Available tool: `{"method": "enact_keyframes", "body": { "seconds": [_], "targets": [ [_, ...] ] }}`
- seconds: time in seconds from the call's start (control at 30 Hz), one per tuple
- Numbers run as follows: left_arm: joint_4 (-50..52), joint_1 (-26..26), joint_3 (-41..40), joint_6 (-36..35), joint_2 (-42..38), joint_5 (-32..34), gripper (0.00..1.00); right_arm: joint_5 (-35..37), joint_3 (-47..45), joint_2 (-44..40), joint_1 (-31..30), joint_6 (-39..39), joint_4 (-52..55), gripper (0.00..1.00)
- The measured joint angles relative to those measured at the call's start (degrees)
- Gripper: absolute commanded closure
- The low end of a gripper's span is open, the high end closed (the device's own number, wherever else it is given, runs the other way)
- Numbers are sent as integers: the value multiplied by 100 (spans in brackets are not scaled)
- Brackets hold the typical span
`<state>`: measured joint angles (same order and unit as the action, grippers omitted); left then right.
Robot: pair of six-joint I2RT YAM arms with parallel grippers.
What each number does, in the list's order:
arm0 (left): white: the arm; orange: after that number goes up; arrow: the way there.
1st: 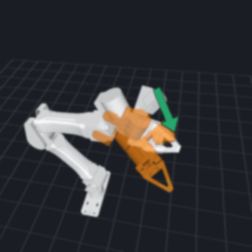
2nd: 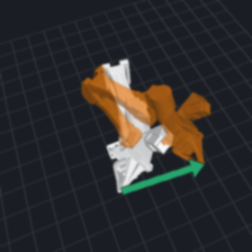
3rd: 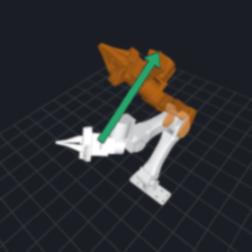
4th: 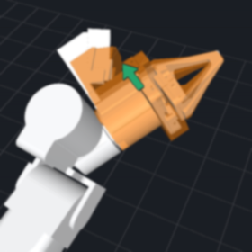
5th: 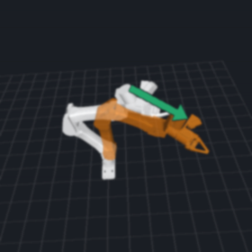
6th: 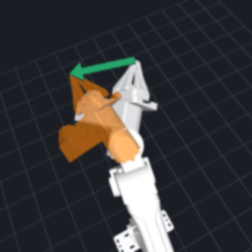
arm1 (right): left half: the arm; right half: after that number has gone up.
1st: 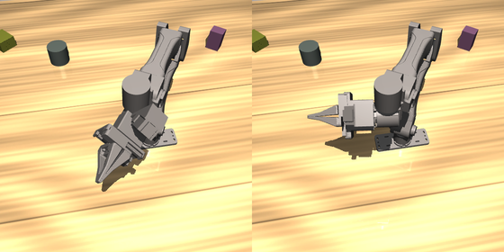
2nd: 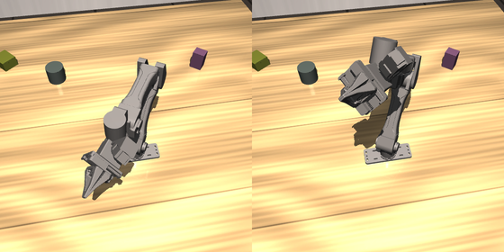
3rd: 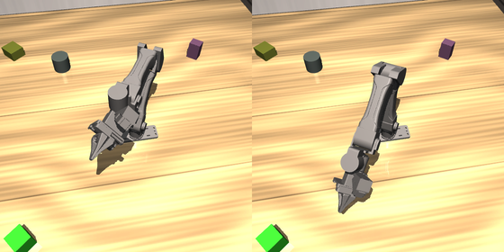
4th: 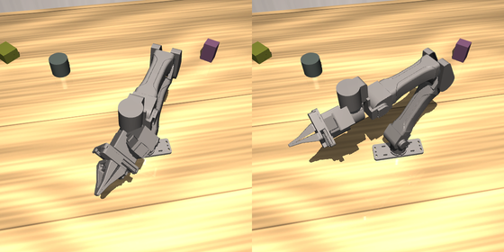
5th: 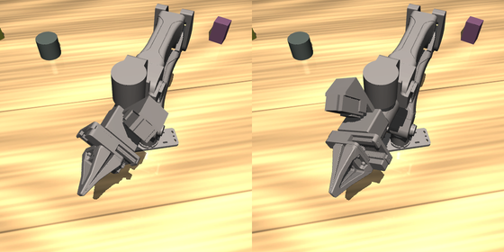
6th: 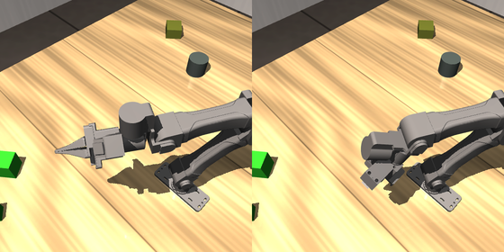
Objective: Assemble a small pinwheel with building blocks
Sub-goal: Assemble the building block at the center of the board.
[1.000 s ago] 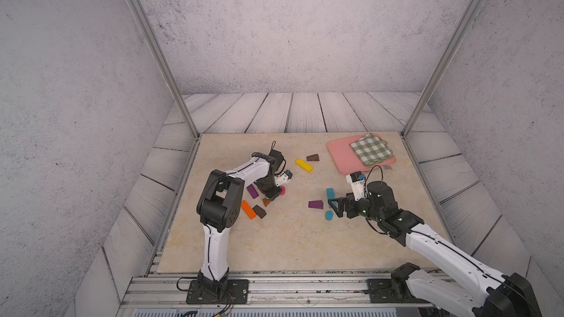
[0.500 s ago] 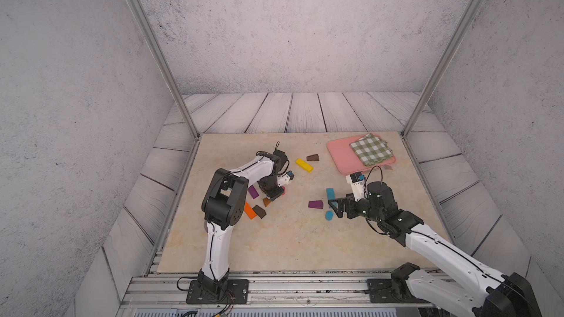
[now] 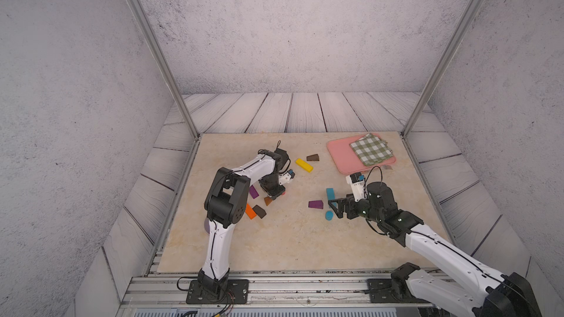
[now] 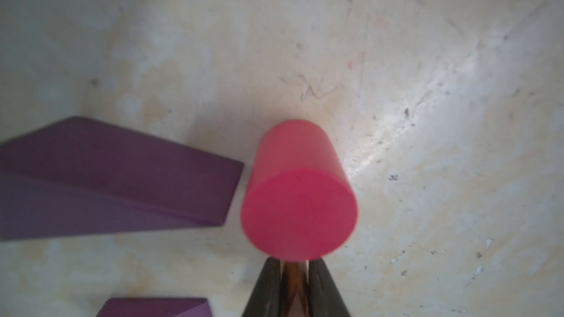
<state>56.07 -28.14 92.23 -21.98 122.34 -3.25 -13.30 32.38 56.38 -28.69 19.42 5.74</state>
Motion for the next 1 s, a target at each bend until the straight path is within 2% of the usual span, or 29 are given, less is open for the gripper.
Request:
{"method": "enact_keyframes", "body": {
  "seconds": [0.47,0.67,0.83,1.0],
  "targets": [
    [155,0,223,157,144,-22,100,0,-11,0,2,-2,-24,1],
    [155,-2,223,188,144,-26,95,0,-24,0,4,-2,-42,1],
    [175,0,229,210,144,-37,80,0,-24,0,7,-2,-42,1],
    [177,-2,232,240,144,-103,77,-2,-33,0,7,-2,-46,1]
  ]
}}
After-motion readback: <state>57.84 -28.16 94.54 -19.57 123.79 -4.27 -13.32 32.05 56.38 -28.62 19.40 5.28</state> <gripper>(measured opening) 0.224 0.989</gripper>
